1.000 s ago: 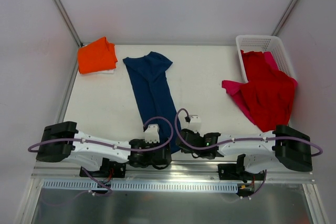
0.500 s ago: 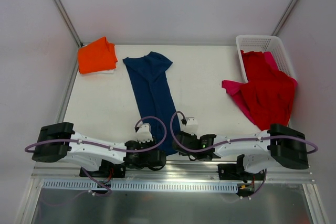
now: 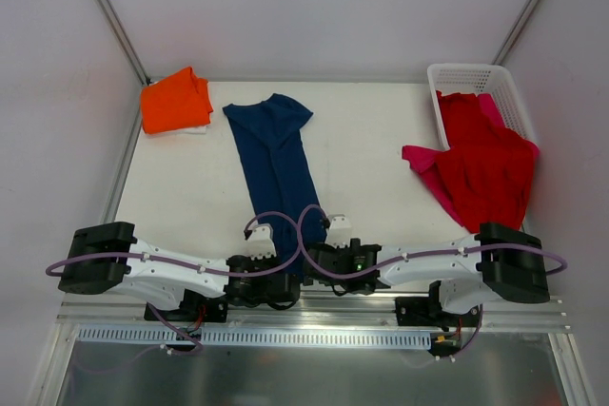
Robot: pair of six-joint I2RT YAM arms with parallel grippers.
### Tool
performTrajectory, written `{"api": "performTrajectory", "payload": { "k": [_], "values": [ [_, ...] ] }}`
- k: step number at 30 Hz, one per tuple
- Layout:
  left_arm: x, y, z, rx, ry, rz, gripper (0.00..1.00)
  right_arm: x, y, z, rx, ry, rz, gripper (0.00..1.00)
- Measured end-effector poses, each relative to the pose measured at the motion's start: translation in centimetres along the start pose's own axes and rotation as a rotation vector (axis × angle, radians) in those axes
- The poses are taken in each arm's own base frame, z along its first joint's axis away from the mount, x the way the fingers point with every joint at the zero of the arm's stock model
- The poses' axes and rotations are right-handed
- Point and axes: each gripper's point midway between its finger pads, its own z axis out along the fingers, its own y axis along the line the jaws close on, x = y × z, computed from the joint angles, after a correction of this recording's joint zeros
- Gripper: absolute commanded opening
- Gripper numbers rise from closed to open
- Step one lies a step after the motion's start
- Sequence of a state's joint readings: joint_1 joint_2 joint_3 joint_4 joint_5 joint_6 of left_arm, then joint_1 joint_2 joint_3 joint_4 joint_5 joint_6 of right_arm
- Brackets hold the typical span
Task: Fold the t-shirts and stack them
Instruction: Rotate the tshirt 90 degrees, then grab the bottom of the folded rectangular tshirt with both arms
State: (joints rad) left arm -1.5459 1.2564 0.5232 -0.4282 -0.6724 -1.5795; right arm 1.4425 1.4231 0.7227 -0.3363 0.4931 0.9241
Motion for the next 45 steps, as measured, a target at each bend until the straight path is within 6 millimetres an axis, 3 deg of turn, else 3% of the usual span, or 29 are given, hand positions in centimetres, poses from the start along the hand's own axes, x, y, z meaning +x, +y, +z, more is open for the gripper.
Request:
{"api": "performTrajectory", "payload": {
  "k": [7,15,23,29,31,32,33,34,35,37,45],
  "values": [
    [0.0,1.0,-0.3,-0.013,0.014,0.058,0.0,-0.6,-1.9,-1.5,0.075,-0.028,-0.04,1.0],
    [0.1,4.3,-1.2,-0.021,0.057,0.033,0.0,-2.2,-3.1,-2.9,0.092,-0.087,-0.029,1.0],
    [-0.6,7.7,-2.0,-0.109,0.053,-0.05,0.0,-2.1,-3.2,-2.4,0.11,-0.089,-0.053,1.0],
    [-3.6,10.9,-4.1,-0.3,-0.044,-0.056,0.0,-1.6,-1.4,-0.9,0.084,-0.061,-0.087,0.99],
    [-4.9,11.5,-4.8,-0.327,-0.084,-0.052,0.27,-1.7,-0.8,-0.5,0.066,-0.055,-0.087,0.99],
    [-5.4,11.6,-5.1,-0.334,-0.099,-0.052,0.47,-1.8,-0.5,-0.4,0.059,-0.053,-0.086,0.99],
    [-5.9,11.7,-5.3,-0.336,-0.117,-0.049,0.83,-2.1,-0.3,-0.4,0.053,-0.054,-0.084,1.0],
    [-6.2,11.8,-5.5,-0.339,-0.13,-0.052,0.93,-2.3,-0.1,-0.3,0.047,-0.057,-0.083,1.0],
    [-6.6,11.1,-5.3,-0.311,-0.15,-0.078,0.99,-2.6,0.2,-0.3,0.039,-0.059,-0.081,0.99],
    [-7.4,9.5,-5.6,-0.267,-0.175,-0.105,0.99,-3.0,1.1,-0.3,0.024,-0.06,-0.076,1.0],
    [-8.7,9.2,-6.5,-0.266,-0.21,-0.075,0.99,-2.8,4.0,0.6,-0.05,-0.038,-0.054,0.99]
  ]
}}
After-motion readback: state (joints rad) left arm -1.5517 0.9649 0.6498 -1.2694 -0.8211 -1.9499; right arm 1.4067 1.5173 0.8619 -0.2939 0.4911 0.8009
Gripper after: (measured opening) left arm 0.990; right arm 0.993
